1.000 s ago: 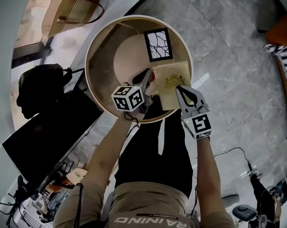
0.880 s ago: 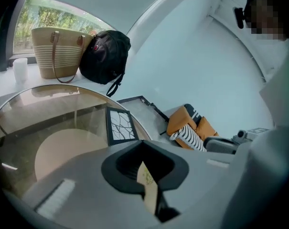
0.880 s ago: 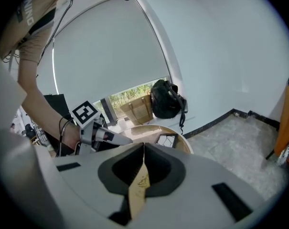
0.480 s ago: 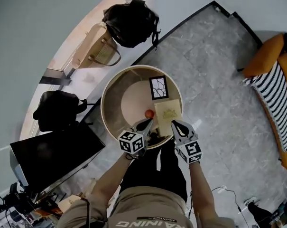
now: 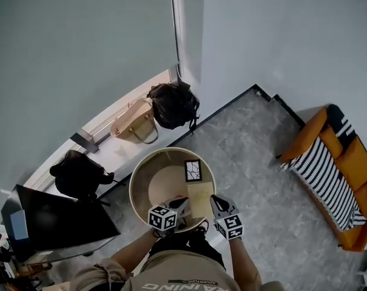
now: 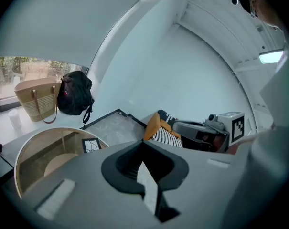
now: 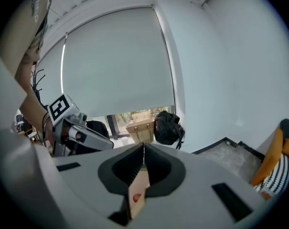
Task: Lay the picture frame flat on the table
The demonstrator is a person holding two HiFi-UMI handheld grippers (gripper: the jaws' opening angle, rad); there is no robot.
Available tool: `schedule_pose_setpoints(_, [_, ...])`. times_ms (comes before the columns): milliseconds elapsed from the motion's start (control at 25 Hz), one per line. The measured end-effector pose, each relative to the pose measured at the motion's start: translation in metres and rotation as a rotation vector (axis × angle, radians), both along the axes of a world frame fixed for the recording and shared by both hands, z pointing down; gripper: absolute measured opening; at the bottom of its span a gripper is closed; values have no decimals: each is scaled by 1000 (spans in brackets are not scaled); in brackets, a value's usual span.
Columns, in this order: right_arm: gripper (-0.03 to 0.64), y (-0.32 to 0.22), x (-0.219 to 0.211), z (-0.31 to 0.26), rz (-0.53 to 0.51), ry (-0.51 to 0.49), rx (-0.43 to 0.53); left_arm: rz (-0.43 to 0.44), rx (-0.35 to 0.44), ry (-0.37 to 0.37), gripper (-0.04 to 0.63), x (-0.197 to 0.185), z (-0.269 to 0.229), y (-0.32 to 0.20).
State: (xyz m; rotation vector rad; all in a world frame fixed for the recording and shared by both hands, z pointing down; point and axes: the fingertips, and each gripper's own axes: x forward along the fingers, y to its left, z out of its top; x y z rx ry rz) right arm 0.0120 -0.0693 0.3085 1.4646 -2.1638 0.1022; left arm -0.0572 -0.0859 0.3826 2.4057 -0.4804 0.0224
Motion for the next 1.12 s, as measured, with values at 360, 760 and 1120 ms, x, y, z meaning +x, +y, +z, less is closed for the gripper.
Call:
schedule_pose_setpoints(360, [8,26,-28,-95,-31,17,168,-93,131,80,6,-36,-89,-9])
schedule_pose_setpoints(760, [8,24,-64,-158,-91,56,290,-232,362,152,6,-72,-185,-30])
schedule_pose_setpoints(1120, [8,-5,-78,-204,-127,117,385,-299,466,120,6,-86,-228,-60])
